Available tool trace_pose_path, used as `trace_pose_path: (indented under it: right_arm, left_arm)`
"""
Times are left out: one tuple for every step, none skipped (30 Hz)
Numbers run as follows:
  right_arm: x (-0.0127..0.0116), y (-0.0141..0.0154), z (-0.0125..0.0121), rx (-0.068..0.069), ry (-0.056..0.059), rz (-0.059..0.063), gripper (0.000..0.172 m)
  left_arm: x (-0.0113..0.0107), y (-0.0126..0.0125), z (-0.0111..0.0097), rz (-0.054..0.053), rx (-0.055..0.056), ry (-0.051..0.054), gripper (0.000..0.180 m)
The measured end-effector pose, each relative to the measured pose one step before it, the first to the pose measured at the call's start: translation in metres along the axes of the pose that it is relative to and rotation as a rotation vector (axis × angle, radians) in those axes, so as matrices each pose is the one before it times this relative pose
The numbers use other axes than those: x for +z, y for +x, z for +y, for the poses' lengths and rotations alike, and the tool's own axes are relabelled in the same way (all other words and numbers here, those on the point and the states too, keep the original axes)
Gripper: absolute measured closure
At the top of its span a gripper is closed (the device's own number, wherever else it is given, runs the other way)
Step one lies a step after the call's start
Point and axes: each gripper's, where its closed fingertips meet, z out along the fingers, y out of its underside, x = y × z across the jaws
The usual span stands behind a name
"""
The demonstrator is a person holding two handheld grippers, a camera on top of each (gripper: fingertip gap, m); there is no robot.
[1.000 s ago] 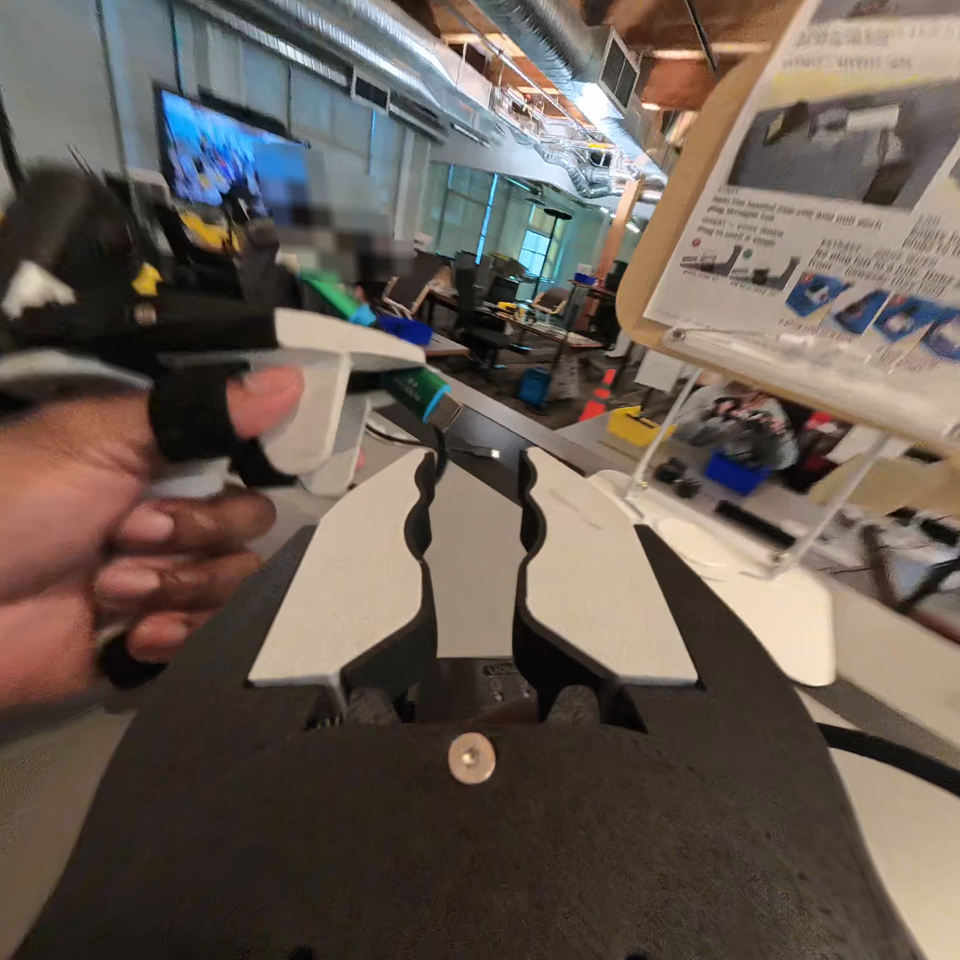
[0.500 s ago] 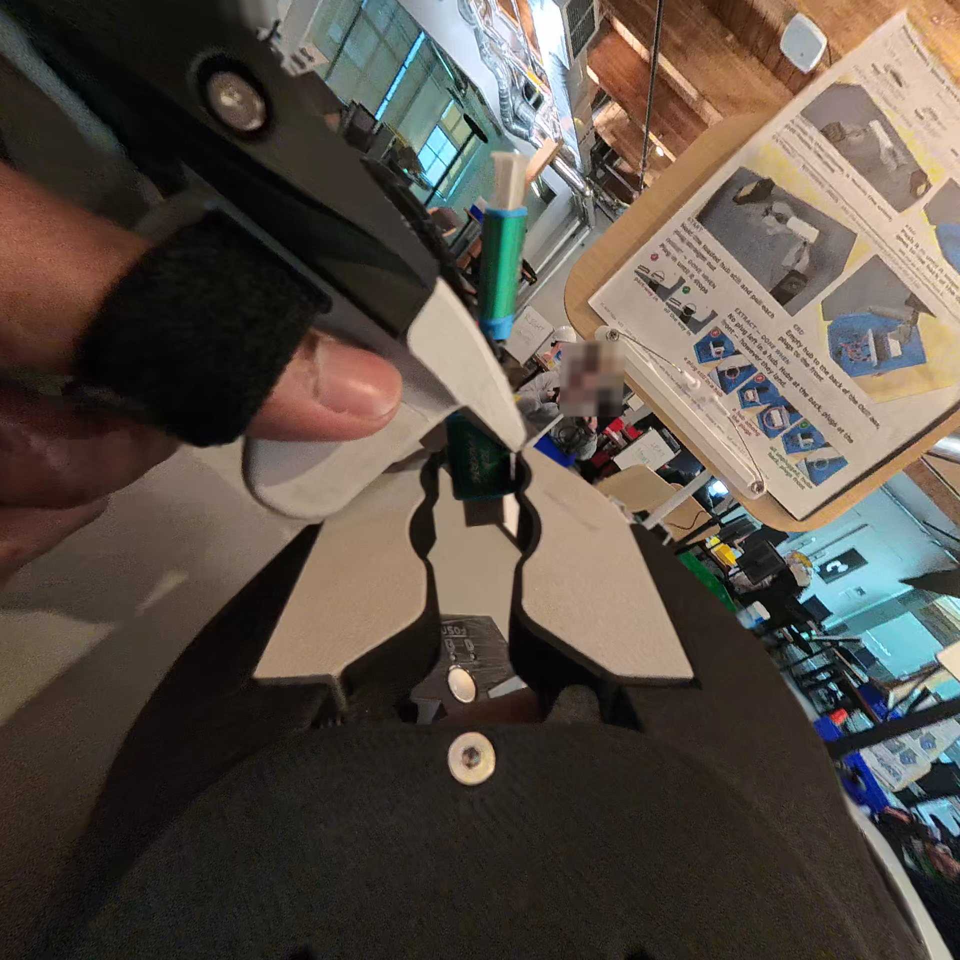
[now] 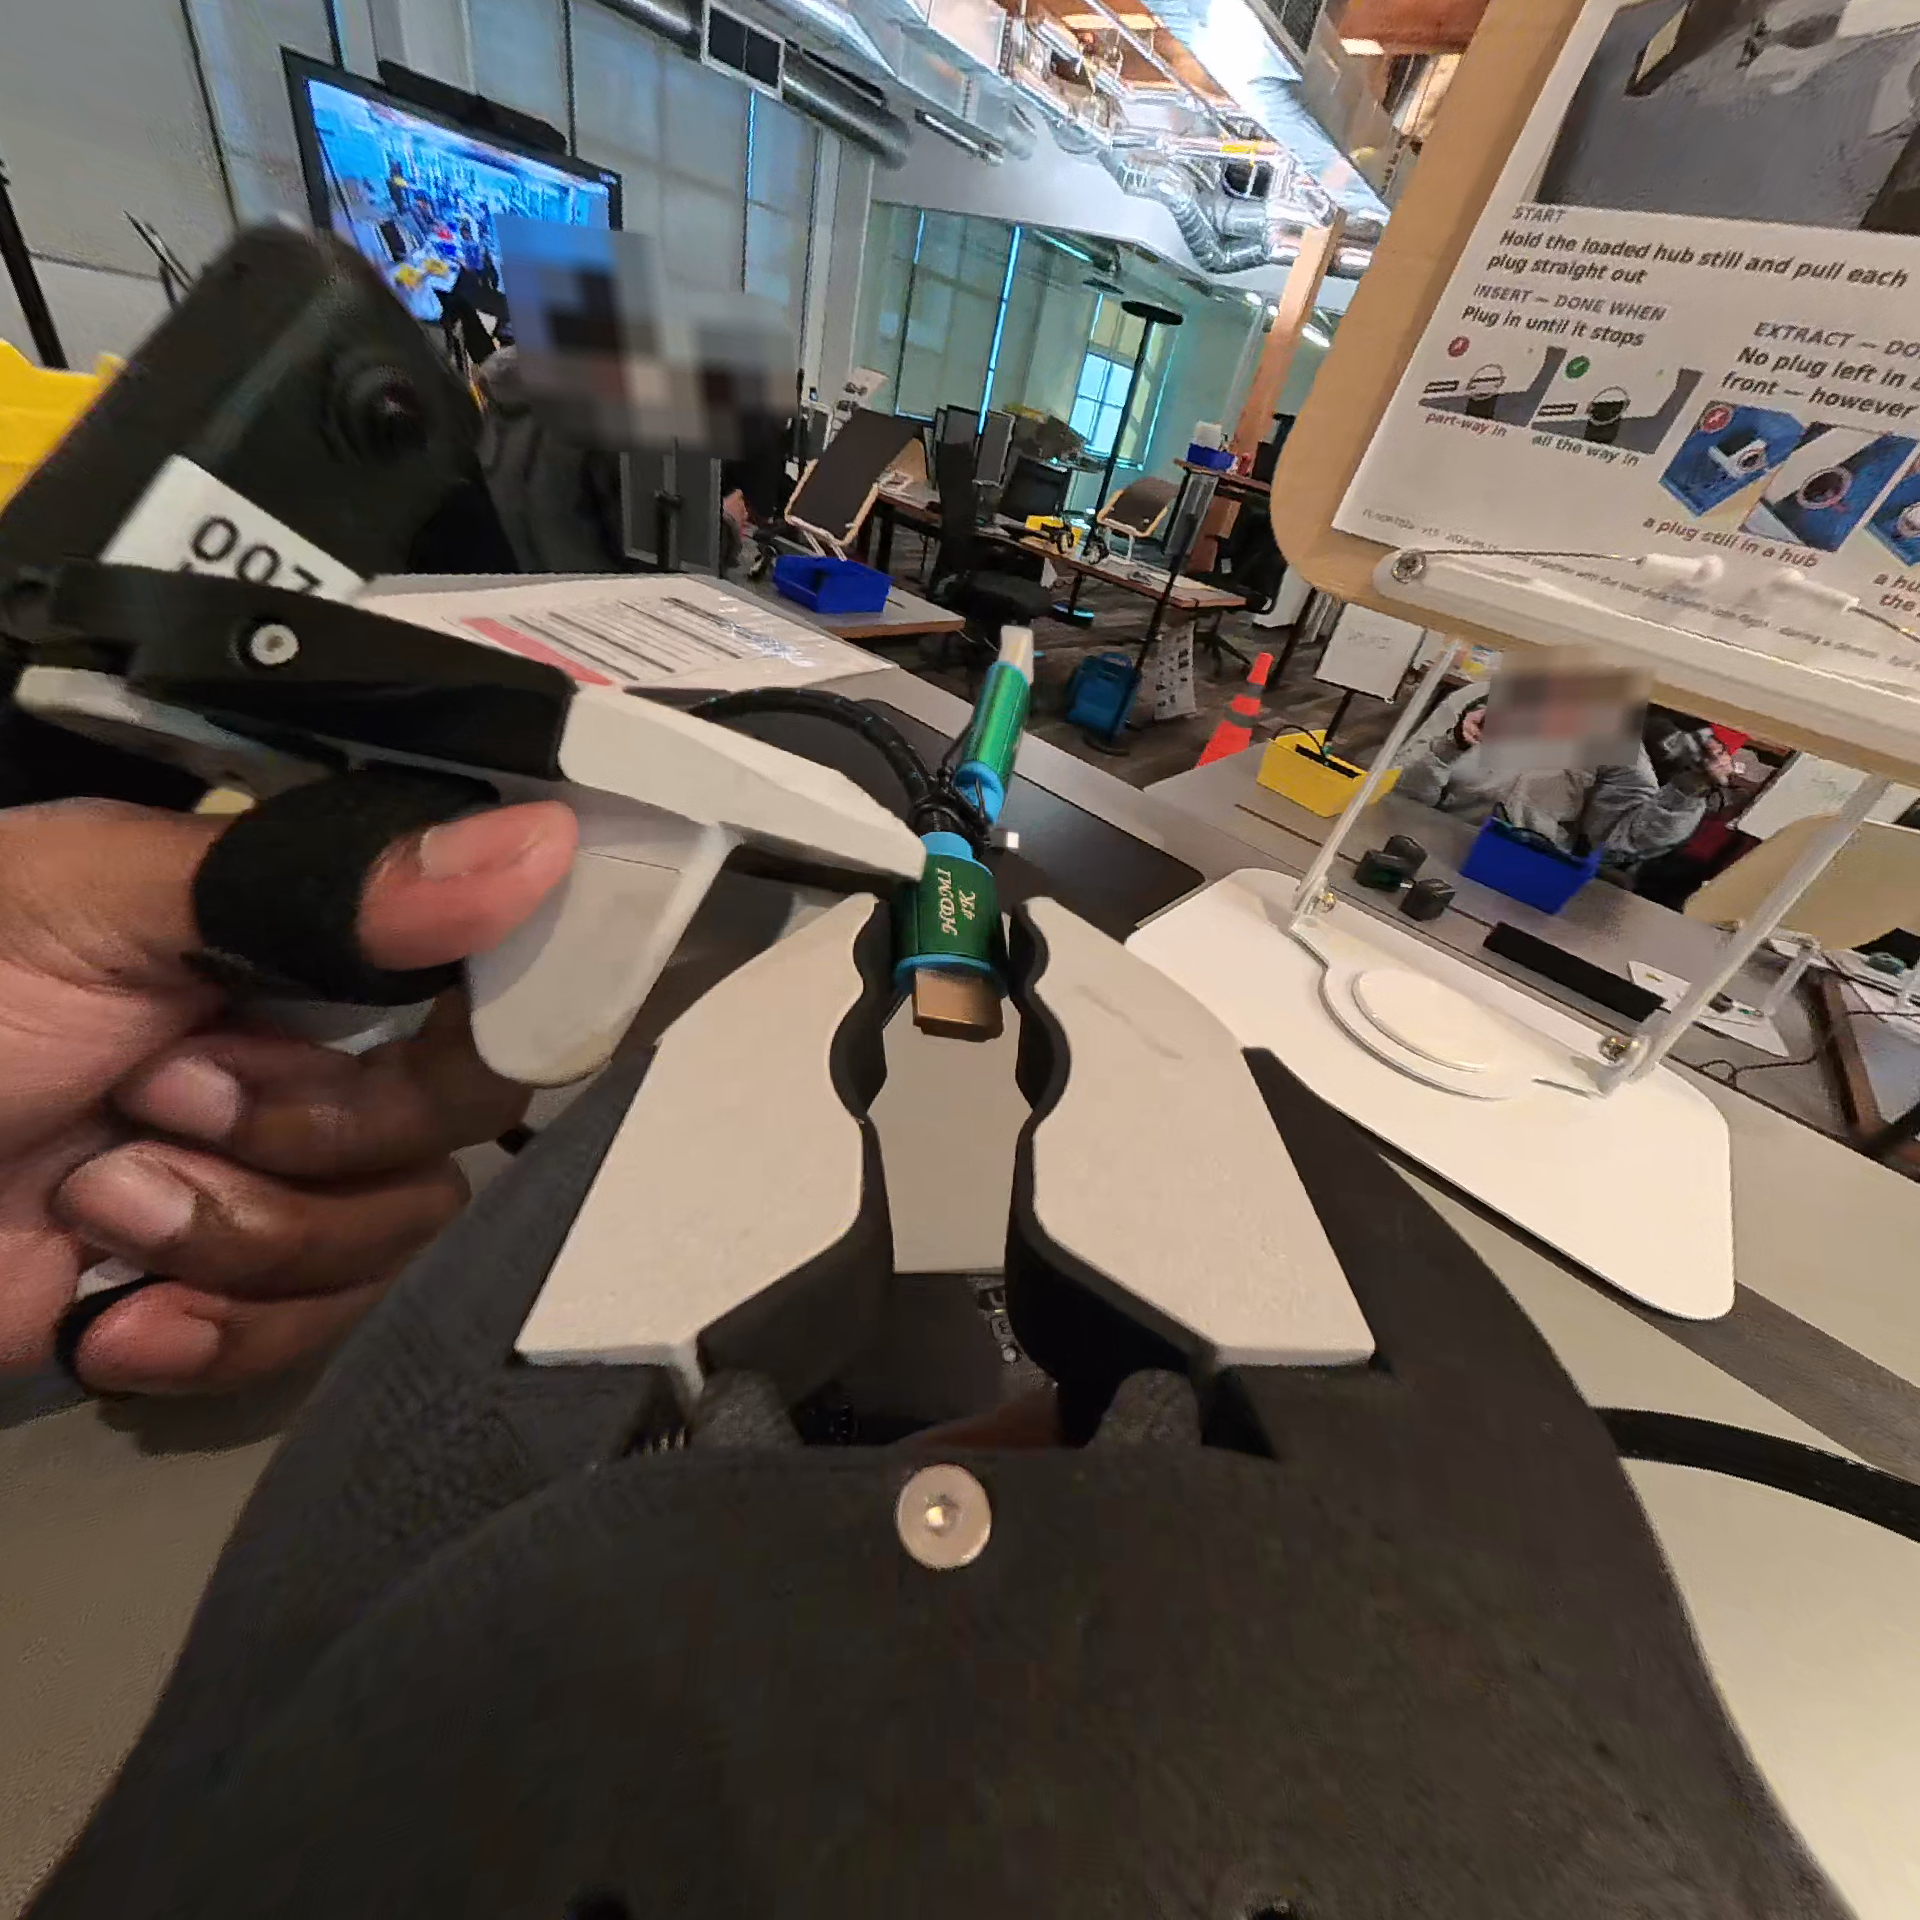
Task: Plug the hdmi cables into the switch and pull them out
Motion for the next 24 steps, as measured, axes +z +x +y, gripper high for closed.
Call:
trace_pose_path:
  right_arm:
    - [-0.00065, 0.00019, -0.00132, 0.0085, 0.0100, -0.0024, 0.151]
    - [-0.00039, 0.00010, -0.00059, 0.0008, 0.0055, 0.0016, 0.151]
    - [-0.00019, -0.00013, -0.00023, -0.0051, 0.0020, 0.0028, 0.151]
    - [-0.00008, -0.00046, -0.00010, -0.0084, 0.0009, 0.0024, 0.151]
    - [0.00000, -0.00062, -0.00011, -0.0111, 0.0013, 0.0015, 0.151]
    - [0.00005, -0.00086, -0.00023, -0.0138, 0.0023, 0.0004, 0.151]
    - [-0.00021, -0.00107, -0.00039, -0.0154, 0.0037, -0.0004, 0.152]
    - [-0.00004, -0.00109, -0.00022, -0.0156, 0.0030, -0.0009, 0.152]
    - [-0.00006, -0.00102, 0.00003, -0.0148, 0.0008, 0.0001, 0.152]
    - [-0.00007, -0.00060, 0.00001, -0.0159, 0.0007, 0.0028, 0.152]
    - [-0.00011, -0.00033, 0.00001, -0.0150, 0.0009, 0.0038, 0.152]
    - [-0.00008, -0.00061, 0.00000, -0.0105, 0.0002, 0.0010, 0.152]
    - [-0.00003, -0.00079, 0.00010, -0.0066, -0.0005, -0.0009, 0.152]
    - [0.00003, -0.00088, 0.00013, -0.0060, -0.0006, -0.0018, 0.153]
    - [0.00005, -0.00121, -0.00010, -0.0058, 0.0005, -0.0050, 0.153]
    - [-0.00013, -0.00135, -0.00038, -0.0048, 0.0029, -0.0062, 0.153]
    - [-0.00020, -0.00091, -0.00043, -0.0044, 0.0037, -0.0036, 0.153]
    - [-0.00020, -0.00063, -0.00045, -0.0043, 0.0035, -0.0027, 0.153]
    - [-0.00012, -0.00072, -0.00036, -0.0037, 0.0036, -0.0033, 0.153]
    - [-0.00008, -0.00061, -0.00045, -0.0027, 0.0030, -0.0030, 0.153]
    - [0.00004, -0.00040, -0.00030, -0.0013, 0.0026, -0.0025, 0.153]
    - [-0.00015, -0.00025, -0.00034, -0.0001, 0.0029, -0.0026, 0.153]
    - [-0.00009, -0.00007, -0.00055, -0.0002, 0.0047, -0.0018, 0.153]
    - [-0.00032, -0.00009, -0.00097, 0.0011, 0.0075, -0.0003, 0.153]
  left_arm:
    - [-0.00016, 0.00121, -0.00050, 0.0249, -0.0431, 0.0058, 0.167]
    - [-0.00006, 0.00093, -0.00016, 0.0219, -0.0407, 0.0042, 0.167]
    - [-0.00020, -0.00019, 0.00017, 0.0132, -0.0332, 0.0017, 0.167]
    - [-0.00055, -0.00045, 0.00026, 0.0116, -0.0288, -0.0013, 0.167]
    - [-0.00080, -0.00024, 0.00010, 0.0138, -0.0290, -0.0032, 0.167]
    - [-0.00102, -0.00004, 0.00012, 0.0161, -0.0307, -0.0042, 0.167]
    - [-0.00108, 0.00052, 0.00030, 0.0188, -0.0305, -0.0069, 0.167]
    - [-0.00105, 0.00021, 0.00081, 0.0152, -0.0317, -0.0104, 0.167]
    - [-0.00083, -0.00006, 0.00117, 0.0105, -0.0305, -0.0125, 0.167]
    - [-0.00088, 0.00008, 0.00121, 0.0072, -0.0226, -0.0119, 0.167]
    - [-0.00056, -0.00018, 0.00151, 0.0024, -0.0153, -0.0127, 0.167]
    - [-0.00022, 0.00042, 0.00160, 0.0041, -0.0080, -0.0130, 0.167]
    - [-0.00003, 0.00004, 0.00110, 0.0016, -0.0090, -0.0082, 0.167]
    - [-0.00022, -0.00017, 0.00027, 0.0026, -0.0135, -0.0017, 0.167]
    - [-0.00013, 0.00016, 0.00035, 0.0076, -0.0163, -0.0001, 0.167]
    - [-0.00026, 0.00049, 0.00033, 0.0129, -0.0206, 0.0013, 0.167]
    - [-0.00019, 0.00039, 0.00028, 0.0145, -0.0227, 0.0017, 0.167]
    - [-0.00032, 0.00011, 0.00017, 0.0126, -0.0197, 0.0011, 0.167]
    - [-0.00042, 0.00024, -0.00013, 0.0112, -0.0147, 0.0009, 0.167]
    - [-0.00023, 0.00002, -0.00021, 0.0080, -0.0085, 0.0026, 0.167]
    - [-0.00014, 0.00010, -0.00030, 0.0063, -0.0059, 0.0040, 0.167]
    - [-0.00006, 0.00007, -0.00028, 0.0062, -0.0088, 0.0056, 0.167]
    - [0.00009, 0.00037, -0.00054, 0.0080, -0.0067, 0.0075, 0.167]
    - [0.00011, 0.00088, -0.00074, 0.0113, -0.0033, 0.0100, 0.167]
